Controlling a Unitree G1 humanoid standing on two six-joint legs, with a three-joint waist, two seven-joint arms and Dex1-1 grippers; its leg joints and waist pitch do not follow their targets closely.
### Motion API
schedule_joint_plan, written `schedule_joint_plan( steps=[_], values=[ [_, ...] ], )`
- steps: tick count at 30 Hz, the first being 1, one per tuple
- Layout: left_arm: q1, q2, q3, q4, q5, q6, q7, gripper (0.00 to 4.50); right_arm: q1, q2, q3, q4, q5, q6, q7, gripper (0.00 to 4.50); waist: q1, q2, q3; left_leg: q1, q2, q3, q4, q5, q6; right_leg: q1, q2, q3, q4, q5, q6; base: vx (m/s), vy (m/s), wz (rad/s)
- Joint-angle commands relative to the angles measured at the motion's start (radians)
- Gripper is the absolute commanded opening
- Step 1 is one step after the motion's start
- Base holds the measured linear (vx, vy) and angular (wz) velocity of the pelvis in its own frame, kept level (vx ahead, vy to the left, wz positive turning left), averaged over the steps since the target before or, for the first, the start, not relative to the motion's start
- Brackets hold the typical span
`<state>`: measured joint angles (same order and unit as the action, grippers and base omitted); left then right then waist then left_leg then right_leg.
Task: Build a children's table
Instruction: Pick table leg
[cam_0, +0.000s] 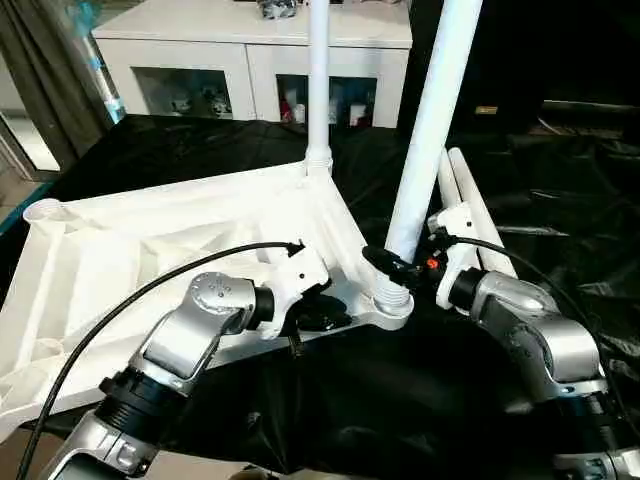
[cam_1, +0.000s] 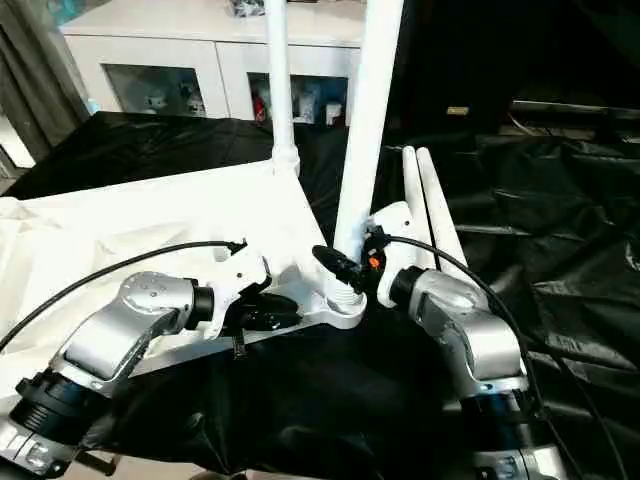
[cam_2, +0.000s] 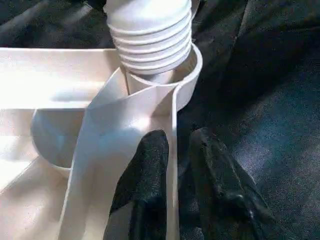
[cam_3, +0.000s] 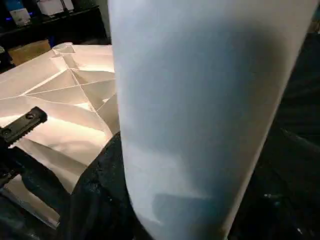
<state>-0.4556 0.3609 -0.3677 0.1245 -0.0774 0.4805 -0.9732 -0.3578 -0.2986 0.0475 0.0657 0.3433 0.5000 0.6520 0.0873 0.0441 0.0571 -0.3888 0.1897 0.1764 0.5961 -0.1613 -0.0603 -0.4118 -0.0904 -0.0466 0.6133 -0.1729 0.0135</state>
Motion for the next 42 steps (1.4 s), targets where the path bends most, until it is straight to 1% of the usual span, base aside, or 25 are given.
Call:
schedule_joint_plan(
  steps=[1, 4, 5, 6, 8, 11, 18, 19, 22, 23, 24, 25, 27, 28, 30, 31, 33, 34, 35, 36, 38, 39, 40, 41, 42],
  values=[
    [-0.018, 0.011, -0.011, 0.022, 0.026, -0.014, 0.006, 0.96, -0.001, -0.004, -0.005, -0.017, -0.002, 0.012, -0.007, 1.91, -0.003, 0.002, -0.07, 0.02, 0.021, -0.011, -0.077, -0.326, -0.021, 0.042, -0.035, 0.028, -0.087, -0.336, -0.161, 0.0, 0.0, 0.0],
    [-0.018, 0.02, -0.012, 0.036, 0.023, -0.013, -0.008, 0.96, 0.0, -0.004, -0.002, -0.022, -0.001, 0.014, -0.007, 1.91, -0.003, 0.003, -0.07, 0.022, 0.021, -0.012, -0.077, -0.336, -0.024, 0.041, -0.037, 0.028, -0.088, -0.348, -0.159, 0.0, 0.0, 0.0],
    [-0.018, 0.023, -0.014, 0.04, 0.023, -0.014, -0.013, 0.96, 0.002, -0.004, -0.002, -0.023, -0.001, 0.014, -0.008, 1.91, -0.003, 0.006, -0.07, 0.023, 0.021, -0.012, -0.077, -0.339, -0.025, 0.04, -0.036, 0.028, -0.088, -0.347, -0.16, 0.0, 0.0, 0.0],
    [-0.018, 0.023, -0.014, 0.04, 0.023, -0.014, -0.013, 0.96, 0.002, -0.004, -0.002, -0.023, -0.001, 0.014, -0.008, 1.91, -0.003, 0.004, -0.07, 0.022, 0.021, -0.011, -0.077, -0.34, -0.025, 0.04, -0.036, 0.028, -0.088, -0.345, -0.161, 0.0, 0.0, 0.0],
    [-0.012, 0.031, -0.02, 0.046, 0.023, -0.022, -0.022, 0.96, 0.006, -0.006, -0.001, -0.026, -0.001, 0.013, -0.008, 1.91, -0.003, 0.009, -0.072, 0.022, 0.021, -0.012, -0.077, -0.333, -0.025, 0.041, -0.036, 0.028, -0.085, -0.327, -0.166, 0.0, 0.0, 0.0],
    [-0.011, 0.03, -0.025, 0.062, 0.03, -0.031, -0.025, 0.96, 0.006, -0.008, -0.004, -0.025, -0.002, 0.014, -0.008, 1.91, -0.003, 0.01, -0.072, 0.022, 0.022, -0.012, -0.077, -0.334, -0.025, 0.042, -0.036, 0.028, -0.084, -0.308, -0.175, 0.0, 0.0, 0.0],
    [-0.014, 0.026, -0.026, 0.079, 0.029, -0.031, -0.028, 0.96, 0.005, -0.01, -0.003, -0.026, -0.005, 0.013, -0.009, 1.91, -0.003, 0.01, -0.073, 0.022, 0.022, -0.011, -0.077, -0.329, -0.023, 0.042, -0.037, 0.028, -0.085, -0.311, -0.174, 0.0, 0.0, 0.0],
    [-0.014, 0.027, -0.027, 0.078, 0.027, -0.027, -0.031, 0.78, 0.003, -0.01, -0.002, -0.024, -0.005, 0.013, -0.008, 1.91, -0.003, 0.006, -0.072, 0.022, 0.023, -0.011, -0.077, -0.331, -0.022, 0.042, -0.037, 0.028, -0.085, -0.313, -0.176, 0.0, 0.0, 0.0],
    [-0.012, 0.032, -0.03, 0.08, 0.026, -0.028, -0.038, 0.54, -0.002, -0.009, -0.001, -0.02, -0.006, 0.012, -0.007, 1.91, -0.003, 0.009, -0.072, 0.022, 0.023, -0.011, -0.078, -0.333, -0.022, 0.041, -0.037, 0.029, -0.085, -0.317, -0.176, 0.0, 0.0, 0.0],
    [-0.011, 0.032, -0.028, 0.081, 0.024, -0.026, -0.038, 0.54, -0.004, -0.009, 0.0, -0.018, -0.006, 0.012, -0.006, 1.91, -0.004, 0.008, -0.071, 0.021, 0.023, -0.011, -0.078, -0.335, -0.023, 0.042, -0.037, 0.028, -0.085, -0.319, -0.175, 0.0, 0.0, 0.0],
    [-0.011, 0.032, -0.026, 0.082, 0.023, -0.025, -0.038, 0.27, -0.006, -0.009, -0.001, -0.017, -0.006, 0.012, -0.005, 1.91, -0.003, 0.006, -0.072, 0.021, 0.022, -0.011, -0.077, -0.332, -0.022, 0.042, -0.038, 0.029, -0.085, -0.321, -0.173, 0.0, 0.0, 0.0],
    [-0.01, 0.032, -0.022, 0.082, 0.021, -0.026, -0.037, 0.18, -0.008, -0.01, -0.001, -0.015, -0.005, 0.012, -0.004, 1.91, -0.004, 0.003, -0.071, 0.02, 0.022, -0.01, -0.078, -0.331, -0.02, 0.042, -0.038, 0.029, -0.086, -0.327, -0.172, 0.0, 0.0, 0.0],
    [-0.009, 0.031, -0.019, 0.082, 0.019, -0.027, -0.036, 0.16, -0.009, -0.01, -0.001, -0.013, -0.005, 0.011, -0.003, 1.91, -0.003, 0.006, -0.071, 0.021, 0.022, -0.011, -0.078, -0.33, -0.02, 0.041, -0.039, 0.029, -0.087, -0.339, -0.167, 0.0, 0.0, 0.0],
    [-0.004, 0.036, -0.01, 0.079, 0.014, -0.03, -0.039, 0.11, -0.01, -0.012, 0.0, -0.01, -0.003, 0.016, 0.002, 1.91, -0.003, 0.002, -0.07, 0.021, 0.023, -0.01, -0.078, -0.332, -0.02, 0.041, -0.039, 0.029, -0.088, -0.343, -0.166, 0.0, 0.0, 0.0],
    [0.0, 0.038, -0.001, 0.078, 0.006, -0.031, -0.045, 0.05, -0.013, -0.015, 0.001, -0.005, -0.004, 0.022, 0.003, 1.91, -0.003, 0.004, -0.07, 0.021, 0.023, -0.011, -0.079, -0.334, -0.021, 0.041, -0.039, 0.029, -0.088, -0.351, -0.164, 0.0, 0.0, 0.0],
    [0.001, 0.038, 0.003, 0.078, 0.001, -0.031, -0.048, 0.05, -0.014, -0.017, 0.001, -0.002, -0.005, 0.024, 0.003, 1.91, -0.003, 0.001, -0.069, 0.021, 0.022, -0.011, -0.079, -0.335, -0.02, 0.04, -0.038, 0.029, -0.088, -0.358, -0.162, 0.0, 0.0, 0.0],
    [0.011, 0.047, 0.002, 0.073, 0.0, -0.026, -0.053, 0.05, -0.017, -0.018, 0.001, 0.001, -0.002, 0.034, 0.005, 1.91, -0.004, 0.002, -0.07, 0.02, 0.022, -0.011, -0.078, -0.332, -0.019, 0.04, -0.04, 0.029, -0.088, -0.362, -0.16, 0.0, 0.0, 0.0],
    [0.021, 0.054, 0.001, 0.072, 0.001, -0.023, -0.055, 0.05, -0.022, -0.018, 0.0, 0.005, -0.001, 0.037, 0.005, 1.91, -0.006, -0.003, -0.07, 0.019, 0.022, -0.011, -0.079, -0.33, -0.018, 0.041, -0.039, 0.029, -0.089, -0.362, -0.158, 0.0, 0.0, 0.0],
    [0.031, 0.06, 0.003, 0.07, 0.003, -0.021, -0.054, 0.01, -0.027, -0.019, 0.0, 0.01, -0.002, 0.036, 0.006, 1.91, -0.007, -0.002, -0.07, 0.018, 0.023, -0.011, -0.079, -0.324, -0.018, 0.041, -0.04, 0.029, -0.087, -0.357, -0.159, 0.0, 0.0, 0.0],
    [0.034, 0.062, 0.004, 0.07, 0.004, -0.02, -0.052, 0.0, -0.028, -0.019, 0.0, 0.012, -0.003, 0.033, 0.006, 1.91, -0.008, -0.003, -0.07, 0.019, 0.023, -0.01, -0.079, -0.325, -0.016, 0.04, -0.039, 0.029, -0.088, -0.363, -0.158, 0.0, 0.0, 0.0],
    [0.067, 0.078, 0.042, 0.059, -0.002, 0.0, -0.018, 0.0, -0.047, -0.003, -0.014, 0.049, -0.01, -0.035, 0.006, 1.91, -0.013, -0.013, -0.069, 0.015, 0.023, -0.011, -0.08, -0.316, -0.011, 0.042, -0.04, 0.028, -0.087, -0.365, -0.16, 0.0, 0.0, 0.0],
    [0.073, 0.081, 0.05, 0.056, -0.004, 0.004, -0.012, 0.0, -0.051, 0.001, -0.018, 0.056, -0.01, -0.045, 0.004, 1.91, -0.013, -0.01, -0.07, 0.014, 0.024, -0.012, -0.079, -0.314, -0.014, 0.042, -0.044, 0.028, -0.083, -0.365, -0.163, 0.0, 0.0, 0.0],
    [0.1, 0.106, 0.073, 0.033, -0.011, 0.013, -0.009, 0.0, -0.067, 0.013, -0.029, 0.078, -0.005, -0.052, -0.003, 1.91, -0.021, -0.021, -0.069, 0.011, 0.021, -0.011, -0.078, -0.3, -0.008, 0.044, -0.044, 0.027, -0.082, -0.375, -0.162, 0.0, 0.0, 0.0],
    [0.1, 0.106, 0.073, 0.033, -0.011, 0.013, -0.009, 0.0, -0.067, 0.013, -0.029, 0.078, -0.005, -0.052, -0.003, 1.91, -0.024, -0.017, -0.068, 0.012, 0.021, -0.011, -0.08, -0.297, -0.004, 0.043, -0.042, 0.028, -0.085, -0.382, -0.159, 0.0, 0.0, 0.0],
    [0.115, 0.122, 0.081, 0.013, -0.017, 0.021, -0.012, 0.0, -0.075, 0.019, -0.032, 0.083, 0.002, -0.047, 0.0, 1.91, -0.025, -0.017, -0.068, 0.012, 0.021, -0.01, -0.079, -0.294, -0.002, 0.042, -0.041, 0.028, -0.086, -0.385, -0.155, 0.0, 0.0, 0.0]
  ],
)
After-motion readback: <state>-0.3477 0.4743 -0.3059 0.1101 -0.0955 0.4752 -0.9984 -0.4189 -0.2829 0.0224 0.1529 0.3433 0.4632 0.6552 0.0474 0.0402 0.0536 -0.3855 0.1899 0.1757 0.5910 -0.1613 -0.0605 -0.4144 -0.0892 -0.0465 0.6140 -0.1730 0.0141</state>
